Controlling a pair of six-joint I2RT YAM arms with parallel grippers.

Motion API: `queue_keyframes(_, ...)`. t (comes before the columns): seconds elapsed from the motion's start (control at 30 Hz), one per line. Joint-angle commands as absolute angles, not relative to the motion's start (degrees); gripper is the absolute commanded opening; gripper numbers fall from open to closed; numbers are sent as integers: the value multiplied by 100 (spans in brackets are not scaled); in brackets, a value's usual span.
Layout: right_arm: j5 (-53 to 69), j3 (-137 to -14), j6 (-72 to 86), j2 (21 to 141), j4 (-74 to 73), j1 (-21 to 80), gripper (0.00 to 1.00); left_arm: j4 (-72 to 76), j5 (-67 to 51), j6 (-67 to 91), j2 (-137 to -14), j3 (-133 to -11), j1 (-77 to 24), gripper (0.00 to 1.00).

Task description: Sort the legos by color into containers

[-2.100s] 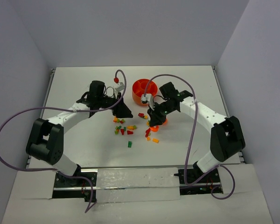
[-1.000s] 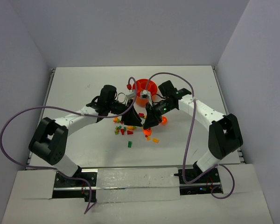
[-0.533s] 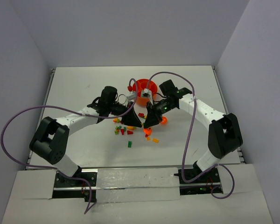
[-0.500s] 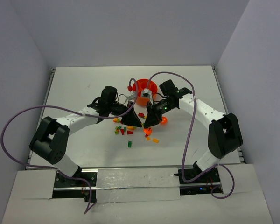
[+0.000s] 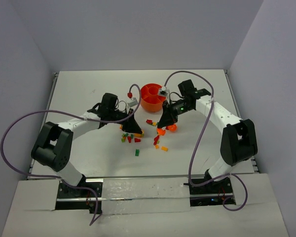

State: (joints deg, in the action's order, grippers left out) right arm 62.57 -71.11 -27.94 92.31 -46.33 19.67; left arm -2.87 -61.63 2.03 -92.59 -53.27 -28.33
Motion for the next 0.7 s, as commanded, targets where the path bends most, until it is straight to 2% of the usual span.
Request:
queue_keyframes(0.0,6328,-7392,-2809,9193,-4743,1875,0,-1129,-5412,-543,-9316,-5394,-2328,0)
queue_keyframes(0.2,6293,-7242,-2547,9176,-4463,1872,0,-1761,-4355,-1315,-9288,-5420,-1468,0)
queue_keyframes(0.57,6180,-7059,-2094,9176,-4010,1959,0,-1773,-3036,-1719,-9104,-4913,-1398,4)
queue_keyframes(0.67,6130,-7014,-1899,9167,-3824,1978,0,-1898,-2936,-1819,-9159,-4878,-1389,11)
